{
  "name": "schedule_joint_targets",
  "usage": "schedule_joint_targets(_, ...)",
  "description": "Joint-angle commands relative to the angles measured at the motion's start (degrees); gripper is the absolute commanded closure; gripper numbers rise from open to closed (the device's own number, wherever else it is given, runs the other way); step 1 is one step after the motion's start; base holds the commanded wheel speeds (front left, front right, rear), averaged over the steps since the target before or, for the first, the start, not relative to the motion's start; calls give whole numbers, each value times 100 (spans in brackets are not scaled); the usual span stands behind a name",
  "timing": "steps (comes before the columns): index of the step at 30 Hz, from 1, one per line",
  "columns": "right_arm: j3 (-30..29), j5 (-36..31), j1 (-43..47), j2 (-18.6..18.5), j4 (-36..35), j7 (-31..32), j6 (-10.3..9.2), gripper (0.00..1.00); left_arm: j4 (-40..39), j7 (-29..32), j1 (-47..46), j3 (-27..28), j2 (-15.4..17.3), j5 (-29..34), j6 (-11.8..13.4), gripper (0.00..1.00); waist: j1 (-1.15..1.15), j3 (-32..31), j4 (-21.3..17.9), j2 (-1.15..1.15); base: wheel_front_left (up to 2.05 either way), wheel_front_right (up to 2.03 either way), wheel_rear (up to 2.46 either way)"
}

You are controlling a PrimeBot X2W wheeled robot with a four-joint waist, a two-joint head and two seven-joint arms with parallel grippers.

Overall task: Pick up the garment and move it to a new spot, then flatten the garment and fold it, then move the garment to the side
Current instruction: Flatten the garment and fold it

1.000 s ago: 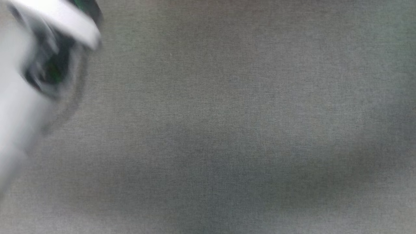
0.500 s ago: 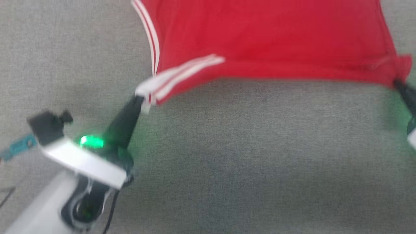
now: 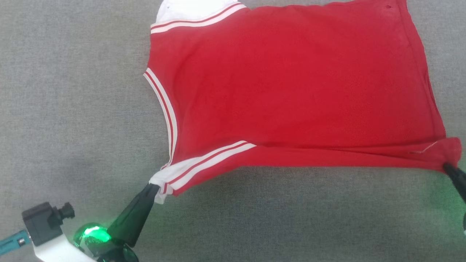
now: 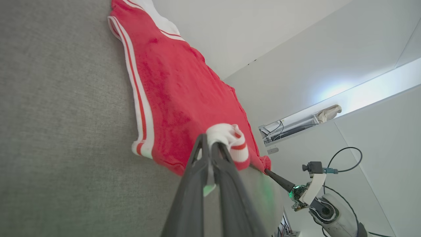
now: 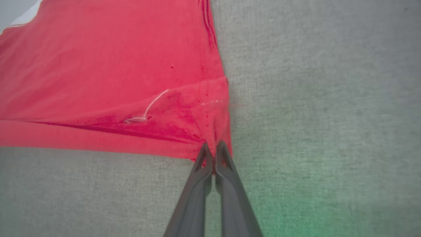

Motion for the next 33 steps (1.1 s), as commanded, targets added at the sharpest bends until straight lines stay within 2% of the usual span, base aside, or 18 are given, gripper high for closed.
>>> schedule_joint_targets(1, -190, -134, -3, 78, -166, 101, -8, 100, -41, -26, -156, 12, 57, 64, 6, 100, 0, -16, 15, 0, 0, 0, 0)
schedule_joint_targets(7, -690, -439, -560, 386, -555, 501, -3, 100, 149, 42, -1478, -433, 198, -45, 6, 100, 0, 14, 109, 0, 0, 0, 0)
schedule_joint_targets(11, -716, -550, -1076, 467, -543, 696, -3, 100, 442, 121, -2238, -605, 227, -175, 6, 100, 0, 79, 102, 0, 0, 0, 0)
schedule_joint_targets(19, -372, -793, -2366, 626, 263, 986, -3, 100, 1637, 382, -3786, -1136, 9, -492, 6, 100, 0, 347, 115, 0, 0, 0, 0)
schedule_joint_targets(26, -159, -821, -2709, 613, 857, 791, -3, 100, 2644, 292, -4403, -1702, -145, -371, 6, 100, 0, 672, 168, 0, 0, 0, 0)
schedule_joint_targets(31, 127, -877, -2822, 607, 1114, 608, -3, 100, 3299, 226, -4631, -2160, -119, -200, 7, 100, 0, 773, 145, 0, 0, 0, 0)
schedule_joint_targets(32, 194, -889, -2838, 601, 1142, 574, -3, 100, 3407, 204, -4677, -2257, -91, -124, 9, 86, 0, 772, 135, 0, 0, 0, 0)
schedule_joint_targets(33, 258, -899, -2849, 590, 1167, 531, -3, 100, 3496, 177, -4723, -2341, -67, -54, 12, 55, 0, 760, 127, 0, 0, 0, 0)
